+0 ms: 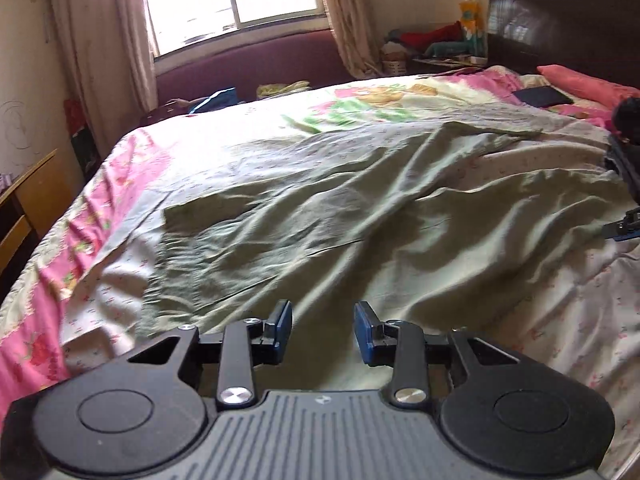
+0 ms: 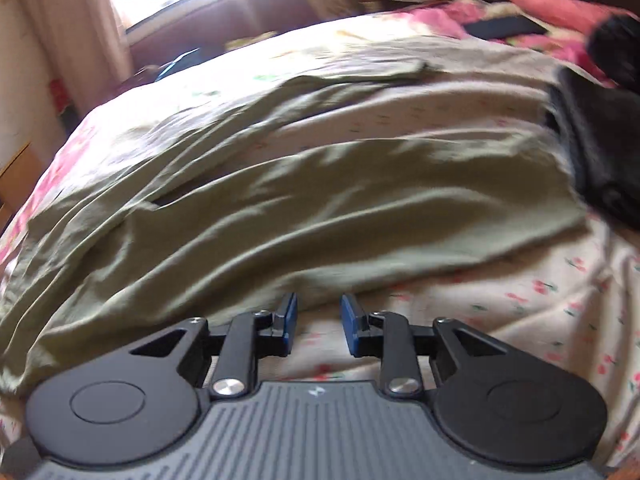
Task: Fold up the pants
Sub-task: 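Open both grippers to release the pants and lift the tools away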
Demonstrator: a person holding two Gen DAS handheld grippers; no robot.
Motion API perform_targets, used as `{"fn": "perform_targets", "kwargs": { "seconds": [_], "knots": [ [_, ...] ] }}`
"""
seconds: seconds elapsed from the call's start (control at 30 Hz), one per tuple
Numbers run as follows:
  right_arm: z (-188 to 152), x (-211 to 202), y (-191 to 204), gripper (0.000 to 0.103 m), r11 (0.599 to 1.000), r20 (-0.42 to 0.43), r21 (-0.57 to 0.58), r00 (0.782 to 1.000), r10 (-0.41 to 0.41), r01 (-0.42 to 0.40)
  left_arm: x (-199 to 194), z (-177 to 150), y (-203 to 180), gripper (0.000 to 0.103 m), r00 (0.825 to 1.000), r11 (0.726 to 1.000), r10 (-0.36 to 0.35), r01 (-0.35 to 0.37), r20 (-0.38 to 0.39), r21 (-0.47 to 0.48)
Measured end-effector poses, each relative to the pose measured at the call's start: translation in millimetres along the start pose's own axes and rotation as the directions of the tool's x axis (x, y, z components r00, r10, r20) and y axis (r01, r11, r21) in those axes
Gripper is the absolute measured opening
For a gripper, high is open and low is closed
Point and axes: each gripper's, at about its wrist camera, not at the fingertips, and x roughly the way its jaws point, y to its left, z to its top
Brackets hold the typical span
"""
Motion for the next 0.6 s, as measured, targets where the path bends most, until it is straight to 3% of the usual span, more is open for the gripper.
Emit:
{"fn": "perform_targets", "kwargs": {
  "seconds": [0.1,0.23,0.33,0.43,0.47,0.5,0.6],
  "knots": [
    [7,-6,-70,0.027,0.976,0.054,0.209,0.995,-0.081,0.068,37,21,-60,0.048,0.988,0.988,-0.153,0.153,-0.009,0.015],
    [18,-2,-128,0.027,0.914,0.089,0.403,0.992,-0.090,0.046,74,48,-132,0.048,0.953,0.951,-0.302,0.303,-0.029,0.066],
    [27,14,-155,0.029,0.877,0.126,0.480,0.989,-0.081,0.011,84,61,-173,0.048,0.934,0.924,-0.355,0.357,-0.042,0.138],
    [37,35,-168,0.026,0.845,0.158,0.531,0.987,-0.029,-0.060,91,67,-195,0.049,0.927,0.909,-0.370,0.376,-0.067,0.178],
    [40,39,-169,0.021,0.843,0.168,0.532,0.986,-0.015,-0.078,93,68,-199,0.049,0.926,0.908,-0.369,0.377,-0.079,0.184],
    [43,42,-171,0.003,0.838,0.176,0.538,0.984,-0.001,-0.095,94,69,-202,0.049,0.925,0.906,-0.369,0.379,-0.089,0.187],
    [54,31,-180,0.003,0.825,0.233,0.540,0.971,0.046,-0.169,94,75,-211,0.049,0.923,0.900,-0.374,0.385,-0.093,0.204]
  ]
}}
